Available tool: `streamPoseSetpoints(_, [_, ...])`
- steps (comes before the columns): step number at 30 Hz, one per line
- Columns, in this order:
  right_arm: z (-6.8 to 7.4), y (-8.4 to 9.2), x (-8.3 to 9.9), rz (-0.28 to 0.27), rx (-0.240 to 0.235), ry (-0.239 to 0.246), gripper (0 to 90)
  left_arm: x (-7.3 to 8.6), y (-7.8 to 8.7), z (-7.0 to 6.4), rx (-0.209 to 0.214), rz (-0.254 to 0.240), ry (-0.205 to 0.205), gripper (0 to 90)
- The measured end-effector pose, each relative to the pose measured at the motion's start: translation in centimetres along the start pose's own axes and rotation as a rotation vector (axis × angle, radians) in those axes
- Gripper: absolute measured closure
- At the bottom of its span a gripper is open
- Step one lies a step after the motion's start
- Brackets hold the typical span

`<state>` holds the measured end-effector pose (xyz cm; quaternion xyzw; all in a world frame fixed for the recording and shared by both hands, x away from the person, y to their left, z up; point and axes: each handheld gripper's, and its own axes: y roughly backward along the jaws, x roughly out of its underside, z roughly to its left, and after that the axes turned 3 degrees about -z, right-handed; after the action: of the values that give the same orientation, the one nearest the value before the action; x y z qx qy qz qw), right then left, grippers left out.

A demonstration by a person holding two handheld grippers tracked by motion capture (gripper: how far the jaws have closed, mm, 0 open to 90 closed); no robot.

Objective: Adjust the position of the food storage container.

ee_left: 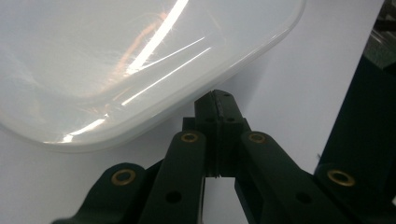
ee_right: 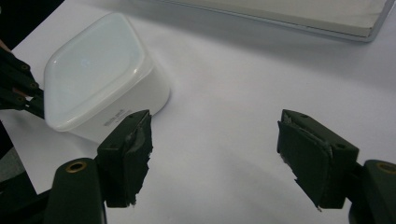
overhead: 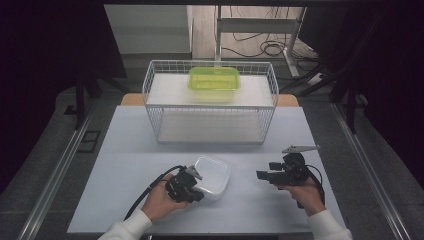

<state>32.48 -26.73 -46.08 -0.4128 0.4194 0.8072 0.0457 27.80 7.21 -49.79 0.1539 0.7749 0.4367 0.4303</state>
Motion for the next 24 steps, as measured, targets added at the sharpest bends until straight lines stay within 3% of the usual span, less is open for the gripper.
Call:
streamPoseSetpoints(19, [-0.1, 0.1, 0.0, 0.002, 0.002, -0.006, 26.4, -2.7, -2.7, -0.9, -0.043, -0.019, 0.025, 90.0])
streamPoseSetpoints(24, [-0.2, 0.1, 0.0, 0.003, 0.002, -0.006, 26.4, -2.9, -2.9, -1.0, -0.052, -0.032, 0.051, 89.9])
